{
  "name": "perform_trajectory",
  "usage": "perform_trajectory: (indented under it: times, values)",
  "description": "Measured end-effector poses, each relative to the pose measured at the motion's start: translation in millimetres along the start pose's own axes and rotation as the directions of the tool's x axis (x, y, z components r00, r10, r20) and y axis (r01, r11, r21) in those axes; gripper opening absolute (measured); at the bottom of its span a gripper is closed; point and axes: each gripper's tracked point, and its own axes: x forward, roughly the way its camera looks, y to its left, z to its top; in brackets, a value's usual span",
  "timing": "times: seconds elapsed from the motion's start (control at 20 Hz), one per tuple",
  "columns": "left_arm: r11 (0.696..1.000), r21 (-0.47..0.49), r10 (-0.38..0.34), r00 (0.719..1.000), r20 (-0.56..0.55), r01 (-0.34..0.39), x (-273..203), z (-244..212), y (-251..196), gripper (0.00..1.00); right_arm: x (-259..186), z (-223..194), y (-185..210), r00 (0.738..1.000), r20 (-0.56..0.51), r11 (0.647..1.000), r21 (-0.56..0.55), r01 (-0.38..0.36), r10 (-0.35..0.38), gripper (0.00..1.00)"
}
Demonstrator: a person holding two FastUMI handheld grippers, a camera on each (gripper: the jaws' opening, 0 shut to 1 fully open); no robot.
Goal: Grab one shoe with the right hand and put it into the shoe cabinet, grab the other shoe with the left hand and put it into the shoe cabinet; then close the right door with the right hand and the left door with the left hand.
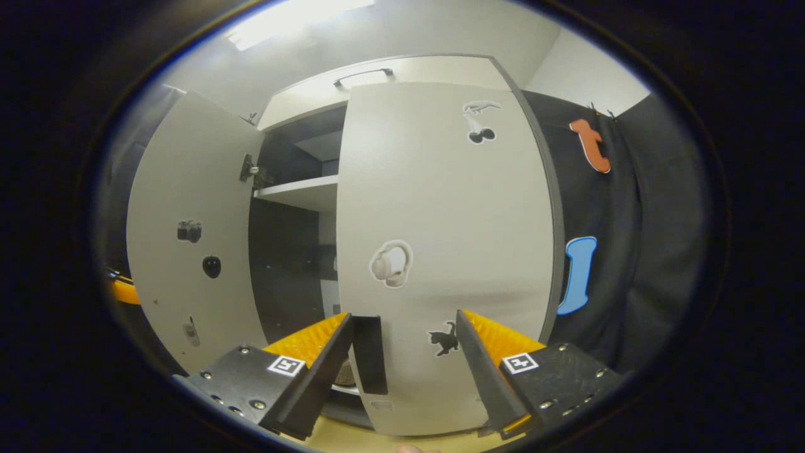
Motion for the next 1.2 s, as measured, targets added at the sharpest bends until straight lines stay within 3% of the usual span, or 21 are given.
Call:
perform_trajectory:
  times: [0.15,0.2,0.3,0.4,0.6,0.8,0.9,1.0,1.2]
  values:
    - [0.998,0.002,-0.055,0.998,0.000,0.055,7,-2,-22,0.69,-13,2,-12,1.000,-0.001,1.000,0.001,0.019,-0.019,0.98]
    - [0.997,-0.008,-0.074,0.997,0.001,0.074,10,-2,-29,0.75,-16,2,-15,1.000,-0.003,1.000,0.000,0.026,-0.026,0.98]
    - [0.994,-0.020,-0.111,0.994,0.005,0.111,17,-4,-46,0.72,-24,2,-24,0.999,-0.009,0.999,-0.005,0.043,-0.043,0.98]
    - [0.991,-0.016,-0.130,0.991,0.012,0.130,24,-3,-56,0.77,-30,2,-32,0.998,-0.013,0.998,-0.007,0.057,-0.057,0.98]
    - [0.982,-0.037,-0.185,0.983,0.019,0.186,38,-4,-77,0.72,-41,7,-47,0.996,-0.009,0.996,-0.008,0.088,-0.088,0.98]
    - [0.970,-0.067,-0.234,0.972,0.026,0.235,55,-6,-101,0.75,-42,9,-61,0.993,-0.010,0.993,-0.011,0.116,-0.116,0.98]
    - [0.969,-0.056,-0.241,0.970,0.025,0.242,66,-7,-107,0.71,-53,10,-70,0.991,-0.005,0.991,-0.014,0.134,-0.134,0.97]
    - [0.964,-0.045,-0.261,0.965,0.022,0.262,76,-7,-118,0.80,-60,11,-80,0.988,-0.005,0.988,-0.014,0.155,-0.155,0.98]
    - [0.964,0.017,-0.264,0.964,0.018,0.264,98,-6,-140,0.80,-74,12,-104,0.980,-0.003,0.980,-0.003,0.201,-0.201,0.98]
